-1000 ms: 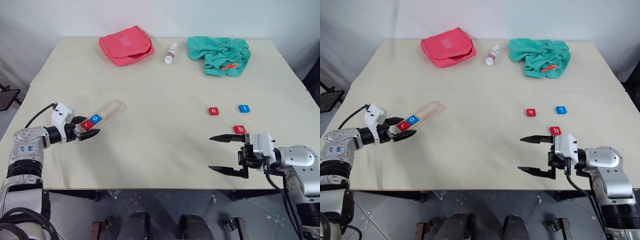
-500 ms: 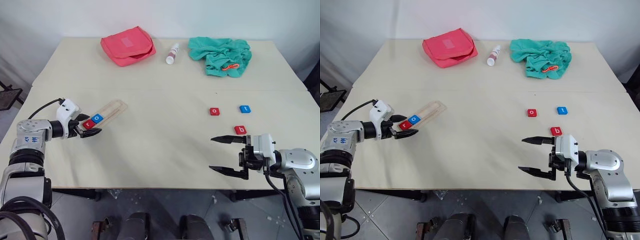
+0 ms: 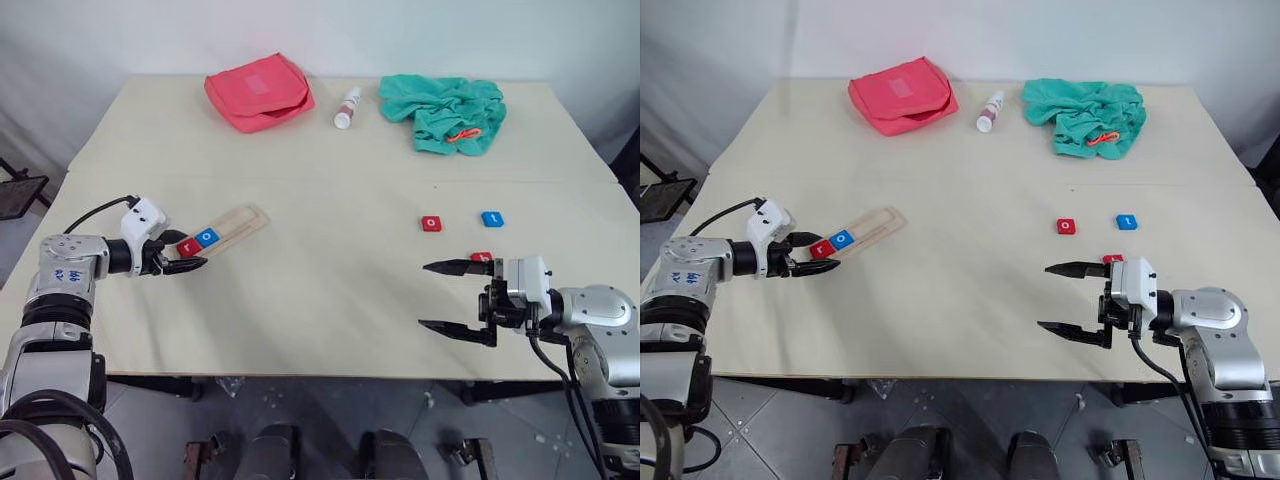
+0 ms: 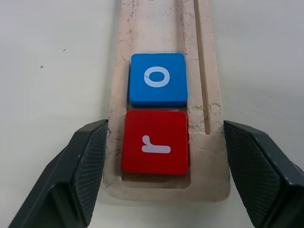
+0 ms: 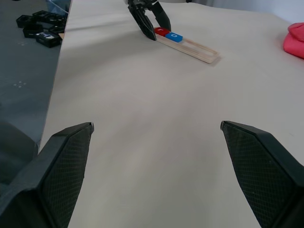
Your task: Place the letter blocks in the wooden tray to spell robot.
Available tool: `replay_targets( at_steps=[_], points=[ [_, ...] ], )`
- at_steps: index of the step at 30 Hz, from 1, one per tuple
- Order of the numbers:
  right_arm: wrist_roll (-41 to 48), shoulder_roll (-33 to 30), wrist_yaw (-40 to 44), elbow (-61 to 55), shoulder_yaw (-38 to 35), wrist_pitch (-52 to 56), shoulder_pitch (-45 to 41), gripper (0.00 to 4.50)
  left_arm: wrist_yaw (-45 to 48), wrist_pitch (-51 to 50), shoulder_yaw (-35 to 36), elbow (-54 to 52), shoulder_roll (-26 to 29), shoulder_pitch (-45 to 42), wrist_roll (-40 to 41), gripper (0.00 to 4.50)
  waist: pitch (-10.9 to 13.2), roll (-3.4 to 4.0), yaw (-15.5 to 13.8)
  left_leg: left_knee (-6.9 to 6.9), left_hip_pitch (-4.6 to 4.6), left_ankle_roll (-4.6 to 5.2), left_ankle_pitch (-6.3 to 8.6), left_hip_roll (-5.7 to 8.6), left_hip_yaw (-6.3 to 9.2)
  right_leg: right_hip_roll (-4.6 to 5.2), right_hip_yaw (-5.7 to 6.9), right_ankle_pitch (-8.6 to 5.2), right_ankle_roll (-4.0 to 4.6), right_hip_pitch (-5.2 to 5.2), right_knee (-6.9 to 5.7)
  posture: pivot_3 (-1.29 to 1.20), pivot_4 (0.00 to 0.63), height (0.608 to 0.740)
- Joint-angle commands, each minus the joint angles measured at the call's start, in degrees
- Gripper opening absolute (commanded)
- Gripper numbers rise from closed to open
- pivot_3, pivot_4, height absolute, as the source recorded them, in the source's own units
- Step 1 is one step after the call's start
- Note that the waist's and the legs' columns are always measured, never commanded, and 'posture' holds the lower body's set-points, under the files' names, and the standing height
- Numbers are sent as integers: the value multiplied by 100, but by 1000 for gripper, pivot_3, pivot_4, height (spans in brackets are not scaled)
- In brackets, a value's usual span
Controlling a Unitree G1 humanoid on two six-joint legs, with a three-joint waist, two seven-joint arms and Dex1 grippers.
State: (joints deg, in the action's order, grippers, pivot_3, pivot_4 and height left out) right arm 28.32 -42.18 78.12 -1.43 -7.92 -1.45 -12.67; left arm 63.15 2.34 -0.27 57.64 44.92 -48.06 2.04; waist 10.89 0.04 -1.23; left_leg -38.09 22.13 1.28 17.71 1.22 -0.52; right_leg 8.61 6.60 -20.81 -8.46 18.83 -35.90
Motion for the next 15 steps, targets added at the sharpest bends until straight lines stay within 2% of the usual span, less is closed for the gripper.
replay_targets(
  at_steps=[1,5,15],
  points=[
    [48,-229,161,103,-176,-112,-86,4500,351,-94,-89,-977,-342,341,223,3411,0,0,-23,-1,1,0,0,1,0,1,0,0,0,0,1,0,150,740],
    [57,-374,285,262,-223,-152,-94,4500,398,-507,-201,-2052,-585,635,303,3411,1,-1,-53,-17,17,7,1,7,20,5,0,0,0,-3,2,0,150,740],
    [126,-533,452,488,-459,-361,100,4500,267,-1502,-809,-3434,-1217,564,165,3411,5,-6,-25,-12,19,7,1,4,9,2,2,0,0,-2,10,0,150,740]
  ],
)
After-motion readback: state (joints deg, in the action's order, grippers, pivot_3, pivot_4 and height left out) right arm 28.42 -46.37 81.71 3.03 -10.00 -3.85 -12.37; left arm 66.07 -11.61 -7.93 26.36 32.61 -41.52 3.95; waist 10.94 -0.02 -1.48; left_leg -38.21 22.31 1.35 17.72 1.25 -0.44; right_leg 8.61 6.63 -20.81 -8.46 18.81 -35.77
